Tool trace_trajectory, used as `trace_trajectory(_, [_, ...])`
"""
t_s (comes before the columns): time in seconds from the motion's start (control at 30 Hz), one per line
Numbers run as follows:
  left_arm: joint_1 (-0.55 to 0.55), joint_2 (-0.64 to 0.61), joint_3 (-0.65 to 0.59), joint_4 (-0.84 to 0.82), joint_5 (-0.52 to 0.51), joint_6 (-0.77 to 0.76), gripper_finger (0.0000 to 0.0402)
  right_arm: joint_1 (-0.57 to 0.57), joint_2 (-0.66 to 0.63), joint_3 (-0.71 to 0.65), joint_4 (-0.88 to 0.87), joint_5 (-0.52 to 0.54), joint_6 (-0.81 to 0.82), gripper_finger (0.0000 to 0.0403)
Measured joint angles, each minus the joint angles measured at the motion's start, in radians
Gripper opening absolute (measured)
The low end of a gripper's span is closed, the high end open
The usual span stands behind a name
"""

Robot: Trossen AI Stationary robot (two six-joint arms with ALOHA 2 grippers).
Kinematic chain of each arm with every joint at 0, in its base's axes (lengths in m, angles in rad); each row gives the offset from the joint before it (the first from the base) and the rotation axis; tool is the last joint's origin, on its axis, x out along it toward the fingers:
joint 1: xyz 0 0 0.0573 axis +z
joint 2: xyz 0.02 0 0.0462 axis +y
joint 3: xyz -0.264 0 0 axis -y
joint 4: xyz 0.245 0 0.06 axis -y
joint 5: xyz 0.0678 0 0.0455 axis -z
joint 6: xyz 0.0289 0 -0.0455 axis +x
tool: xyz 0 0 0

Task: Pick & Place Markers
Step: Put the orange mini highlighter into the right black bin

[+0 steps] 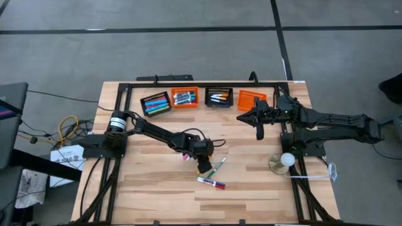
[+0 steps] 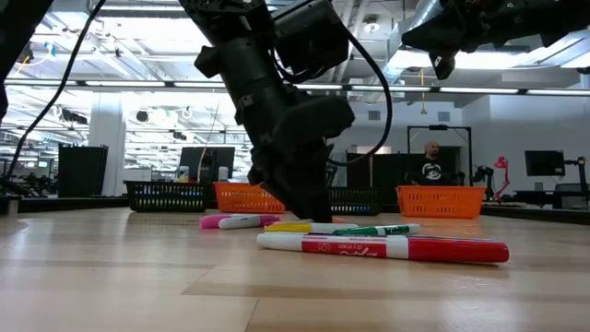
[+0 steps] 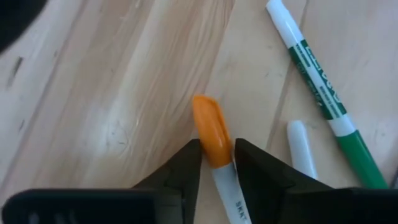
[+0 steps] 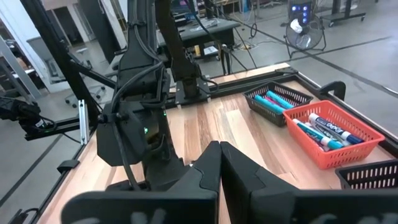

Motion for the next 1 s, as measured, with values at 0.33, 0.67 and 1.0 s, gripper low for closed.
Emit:
trace_trajectory(0.33, [0.007,0.000,-0.002,-0.002,-0.003,0.118,0.0093,0.000,0.000,0.000,0.000,0.000,0.000,0.0001])
trace_trajectory(0.67, [0.039,0.000,-0.002,-0.004,0.032,0.281,0.0098,0.000,0.000,0.000,0.000,-0.001,0.000,0.0001])
trace_trajectory(1.0, [0.055,0.001,-0.002,-0.009,0.020,0.370,0.0131,0.000,0.000,0.000,0.000,-0.001,0.000,0.0001])
